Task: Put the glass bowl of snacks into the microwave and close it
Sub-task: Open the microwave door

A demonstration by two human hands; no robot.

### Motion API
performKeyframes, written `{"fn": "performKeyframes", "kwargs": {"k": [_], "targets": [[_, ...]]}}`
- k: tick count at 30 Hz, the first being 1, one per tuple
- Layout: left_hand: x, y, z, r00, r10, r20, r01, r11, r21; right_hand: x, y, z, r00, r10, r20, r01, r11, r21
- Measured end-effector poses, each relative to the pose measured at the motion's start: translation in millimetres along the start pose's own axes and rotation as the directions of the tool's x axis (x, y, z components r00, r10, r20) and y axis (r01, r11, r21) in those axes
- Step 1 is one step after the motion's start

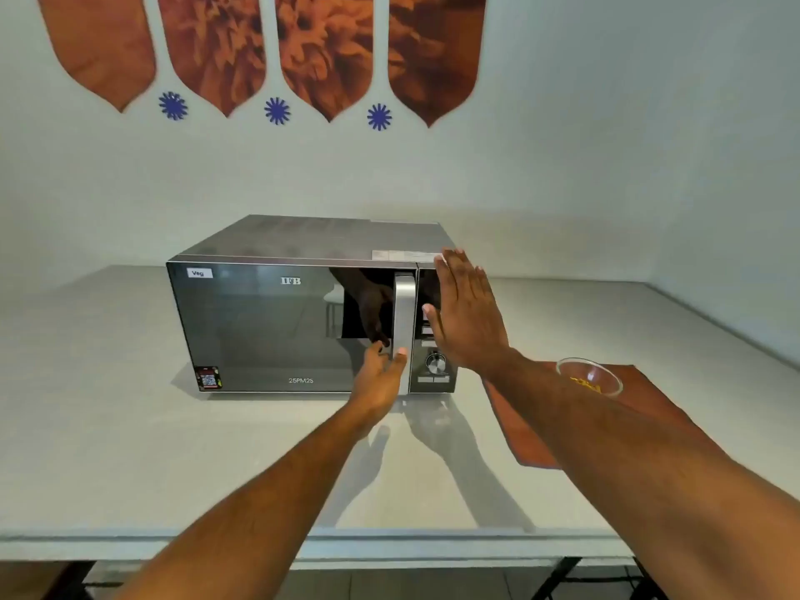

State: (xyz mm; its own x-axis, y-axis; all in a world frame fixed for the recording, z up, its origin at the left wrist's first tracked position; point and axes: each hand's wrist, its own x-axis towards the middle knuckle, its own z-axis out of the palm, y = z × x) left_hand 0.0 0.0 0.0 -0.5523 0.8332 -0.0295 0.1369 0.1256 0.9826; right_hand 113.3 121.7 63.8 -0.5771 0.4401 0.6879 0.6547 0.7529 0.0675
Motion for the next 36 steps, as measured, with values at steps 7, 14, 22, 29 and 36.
{"fn": "performKeyframes", "kwargs": {"k": [7, 14, 22, 29, 36], "targets": [[34.1, 4.5, 36.6, 0.976, 0.020, -0.216, -0.043, 0.994, -0.102, 55.7, 12.8, 18.5, 0.988, -0.120, -0.094, 0.121, 0.993, 0.006], [56.7, -9.3, 47.2, 0.961, 0.086, -0.262, -0.148, 0.963, -0.227, 64.2, 15.9, 45.6, 0.946, -0.112, -0.305, 0.138, 0.988, 0.064], [59.7, -20.0, 50.1, 0.966, 0.117, -0.231, -0.184, 0.937, -0.297, 65.3, 21.6, 60.3, 0.899, -0.134, -0.416, 0.157, 0.987, 0.020], [59.1, -23.1, 52.0, 0.956, 0.134, -0.260, -0.201, 0.947, -0.250, 61.6, 21.3, 57.0, 0.927, -0.111, -0.358, 0.153, 0.984, 0.089], [58.3, -21.7, 51.7, 0.959, 0.126, -0.254, -0.188, 0.954, -0.235, 54.0, 19.6, 39.6, 0.979, -0.077, -0.191, 0.106, 0.983, 0.147]]}}
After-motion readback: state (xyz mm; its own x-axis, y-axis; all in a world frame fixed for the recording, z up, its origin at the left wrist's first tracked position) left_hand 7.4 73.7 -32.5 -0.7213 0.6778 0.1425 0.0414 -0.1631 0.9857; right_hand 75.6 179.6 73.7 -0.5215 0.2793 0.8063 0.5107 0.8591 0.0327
